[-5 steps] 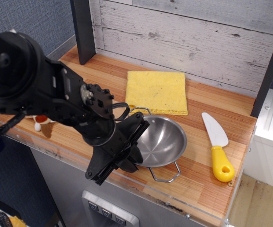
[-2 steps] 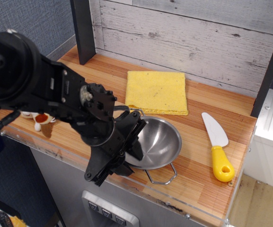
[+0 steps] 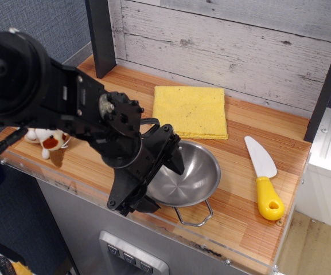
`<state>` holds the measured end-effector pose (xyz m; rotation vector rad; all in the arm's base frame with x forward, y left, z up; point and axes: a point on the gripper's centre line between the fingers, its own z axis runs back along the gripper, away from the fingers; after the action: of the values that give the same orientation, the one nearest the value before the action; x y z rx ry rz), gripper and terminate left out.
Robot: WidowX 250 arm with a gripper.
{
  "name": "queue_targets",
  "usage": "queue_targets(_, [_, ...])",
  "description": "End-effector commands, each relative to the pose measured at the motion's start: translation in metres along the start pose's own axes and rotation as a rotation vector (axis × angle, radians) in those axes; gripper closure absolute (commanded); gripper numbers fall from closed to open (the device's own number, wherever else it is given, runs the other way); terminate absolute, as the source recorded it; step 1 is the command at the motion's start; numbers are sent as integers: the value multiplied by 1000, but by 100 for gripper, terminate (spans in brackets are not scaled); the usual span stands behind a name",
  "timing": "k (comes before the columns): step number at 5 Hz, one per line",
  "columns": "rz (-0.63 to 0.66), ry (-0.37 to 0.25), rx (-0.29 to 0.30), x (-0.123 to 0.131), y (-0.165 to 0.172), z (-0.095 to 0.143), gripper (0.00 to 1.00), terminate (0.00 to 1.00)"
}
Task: Move the frying pan to the edge of the table.
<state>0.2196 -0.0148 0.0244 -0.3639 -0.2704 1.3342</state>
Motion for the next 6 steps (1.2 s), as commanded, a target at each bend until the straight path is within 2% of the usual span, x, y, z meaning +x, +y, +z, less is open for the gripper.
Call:
queue_targets(1, [-34,27,-13,-8,-11,16,0,0])
queue_targets(3, [-61,25,-70,-14,-36,41,0,0])
queue_targets(6, [-72,-24,-236,-2,-84,107,0,0])
